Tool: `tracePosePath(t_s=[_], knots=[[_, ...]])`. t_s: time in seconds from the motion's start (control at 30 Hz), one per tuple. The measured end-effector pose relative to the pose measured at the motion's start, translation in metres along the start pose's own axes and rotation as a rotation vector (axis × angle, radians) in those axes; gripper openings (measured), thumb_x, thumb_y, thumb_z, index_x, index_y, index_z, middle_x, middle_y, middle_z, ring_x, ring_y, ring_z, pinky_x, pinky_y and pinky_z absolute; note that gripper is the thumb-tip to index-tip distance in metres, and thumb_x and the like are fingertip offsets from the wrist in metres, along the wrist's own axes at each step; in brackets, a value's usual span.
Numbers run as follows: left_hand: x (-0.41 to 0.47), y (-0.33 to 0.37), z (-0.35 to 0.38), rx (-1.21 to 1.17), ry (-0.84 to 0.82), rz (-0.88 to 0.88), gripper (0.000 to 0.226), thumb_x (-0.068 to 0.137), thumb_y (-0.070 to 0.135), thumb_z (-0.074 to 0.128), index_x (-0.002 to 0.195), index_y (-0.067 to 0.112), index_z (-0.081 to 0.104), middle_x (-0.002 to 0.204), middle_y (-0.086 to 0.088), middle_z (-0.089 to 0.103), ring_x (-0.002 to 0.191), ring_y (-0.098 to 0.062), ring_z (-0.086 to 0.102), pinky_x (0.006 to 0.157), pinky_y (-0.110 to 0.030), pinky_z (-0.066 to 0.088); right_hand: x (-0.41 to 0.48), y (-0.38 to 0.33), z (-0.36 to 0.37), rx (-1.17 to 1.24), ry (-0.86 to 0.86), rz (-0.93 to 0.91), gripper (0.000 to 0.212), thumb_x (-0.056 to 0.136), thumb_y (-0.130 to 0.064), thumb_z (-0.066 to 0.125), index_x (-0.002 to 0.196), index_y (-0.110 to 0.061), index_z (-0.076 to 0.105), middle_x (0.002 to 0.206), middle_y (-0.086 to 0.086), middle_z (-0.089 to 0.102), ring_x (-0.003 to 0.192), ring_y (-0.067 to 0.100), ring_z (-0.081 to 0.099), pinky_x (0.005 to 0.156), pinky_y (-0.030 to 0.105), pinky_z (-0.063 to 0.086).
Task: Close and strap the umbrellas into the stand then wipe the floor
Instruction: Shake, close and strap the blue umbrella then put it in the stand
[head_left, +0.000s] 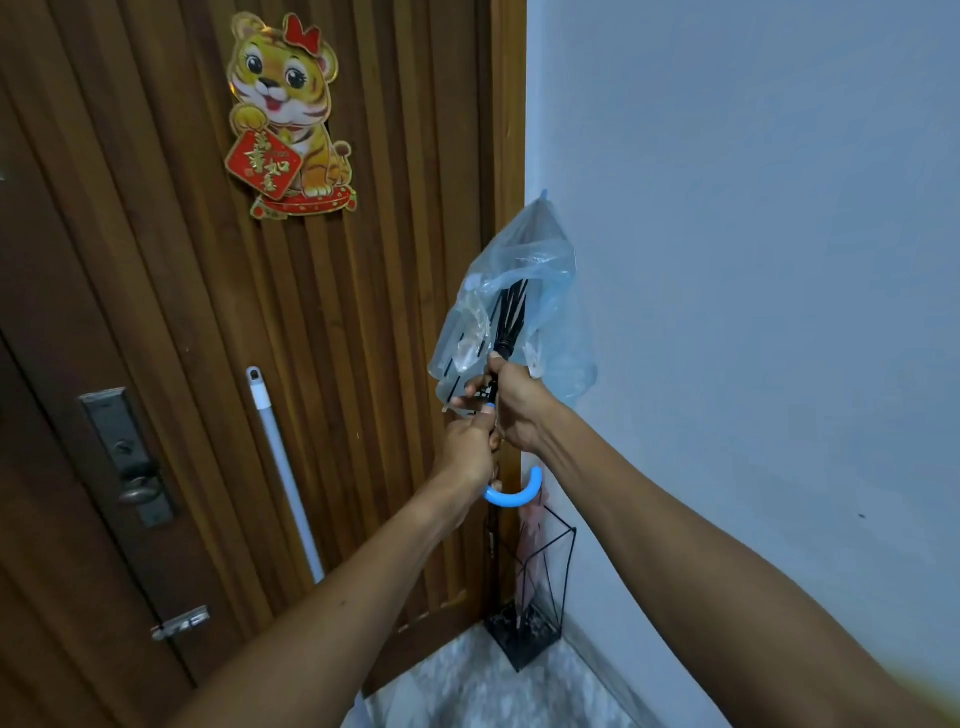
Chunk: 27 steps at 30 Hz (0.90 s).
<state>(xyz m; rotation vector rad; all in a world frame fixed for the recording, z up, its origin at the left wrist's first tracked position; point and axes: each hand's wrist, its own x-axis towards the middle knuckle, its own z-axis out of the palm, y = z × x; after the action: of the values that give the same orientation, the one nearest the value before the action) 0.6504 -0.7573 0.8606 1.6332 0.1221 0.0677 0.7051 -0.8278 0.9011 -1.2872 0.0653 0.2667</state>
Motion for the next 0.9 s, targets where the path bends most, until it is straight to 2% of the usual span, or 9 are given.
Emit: tracePosePath(t_s=[0.1,0.27,0.33,0.43,0.5,0.6,0.7,0.8,0.9], knots=[[0.001,0.003,0.000,-0.004,0.022,0.039,0.048,0.104,0.034,0.039,0.060,0.015,0.039,0.049,-0.002,0.033,0.042,-0.018,0.031,0.048,-0.028,0.033,-0.006,-0.006,0.002,0.007,-0.019,-0.019,0.049,0.109,-0.042,0.031,0.078,-0.010,0.050,0.050,0.005,0.062,0.073,0.027,0.066,0.087,0.043,0.050],[0.001,0.002,-0.009,-0.051,0.028,0.108,0.051,0.105,0.033,0.041,0.057,0.017,0.042,0.045,-0.001,0.034,0.040,-0.017,0.032,0.044,-0.026,0.033,-0.008,-0.006,-0.007,-0.046,-0.114,-0.026,0.031,0.108,-0.041,0.037,0.112,-0.015,0.053,0.082,0.008,0.075,0.066,0.023,0.069,0.053,0.026,0.053],[0.004,0.002,-0.014,-0.064,0.042,0.125,0.052,0.106,0.033,0.040,0.057,0.015,0.041,0.040,0.000,0.035,0.037,-0.016,0.032,0.042,-0.023,0.032,-0.014,-0.004,-0.015,-0.124,-0.161,-0.020,0.029,0.107,-0.036,0.041,0.123,-0.015,0.054,0.096,0.011,0.075,0.063,0.022,0.066,0.057,0.030,0.052],[0.010,-0.002,-0.022,-0.057,0.066,0.130,0.052,0.106,0.034,0.038,0.058,0.014,0.036,0.038,0.004,0.040,0.036,-0.013,0.035,0.044,-0.023,0.032,-0.023,0.000,-0.032,-0.274,-0.205,-0.021,0.025,0.106,-0.024,0.042,0.120,-0.015,0.061,0.100,0.007,0.073,0.075,0.023,0.064,0.066,0.028,0.051],[0.015,-0.008,-0.027,-0.043,0.095,0.112,0.052,0.105,0.036,0.039,0.057,0.015,0.036,0.039,0.003,0.036,0.039,-0.016,0.034,0.046,-0.025,0.032,-0.029,-0.002,-0.042,-0.353,-0.108,-0.064,0.025,0.103,-0.022,0.045,0.110,-0.016,0.068,0.096,0.002,0.075,0.075,0.019,0.070,0.064,0.025,0.052],[0.018,-0.019,-0.033,-0.020,0.105,0.101,0.054,0.105,0.037,0.041,0.056,0.014,0.035,0.041,0.001,0.030,0.039,-0.017,0.030,0.047,-0.026,0.033,-0.028,-0.012,-0.054,-0.218,0.192,-0.159,0.023,0.098,-0.017,0.050,0.105,-0.011,0.071,0.088,0.004,0.070,0.062,0.015,0.061,0.052,0.021,0.045],[0.013,-0.024,-0.030,0.011,0.094,0.116,0.055,0.105,0.037,0.041,0.055,0.013,0.036,0.042,0.000,0.032,0.039,-0.017,0.032,0.047,-0.027,0.034,-0.027,-0.027,-0.056,-0.154,0.359,-0.241,0.026,0.097,-0.028,0.054,0.110,-0.009,0.066,0.109,0.013,0.068,0.086,0.023,0.065,0.067,0.028,0.050],[0.005,-0.023,-0.022,0.028,0.077,0.153,0.054,0.106,0.035,0.039,0.057,0.012,0.037,0.044,-0.002,0.033,0.039,-0.017,0.033,0.045,-0.025,0.037,-0.028,-0.043,-0.054,-0.112,0.372,-0.207,0.060,0.097,-0.054,0.051,0.136,-0.008,0.052,0.147,0.016,0.048,0.128,0.036,0.053,0.102,0.047,0.046],[-0.004,-0.020,-0.014,0.092,0.078,0.220,0.053,0.106,0.035,0.038,0.058,0.011,0.037,0.047,-0.006,0.033,0.039,-0.018,0.034,0.043,-0.023,0.037,-0.029,-0.056,-0.051,-0.005,0.292,-0.124,0.073,0.090,-0.071,0.048,0.148,-0.027,0.040,0.145,0.006,0.048,0.126,0.035,0.050,0.106,0.054,0.041]])
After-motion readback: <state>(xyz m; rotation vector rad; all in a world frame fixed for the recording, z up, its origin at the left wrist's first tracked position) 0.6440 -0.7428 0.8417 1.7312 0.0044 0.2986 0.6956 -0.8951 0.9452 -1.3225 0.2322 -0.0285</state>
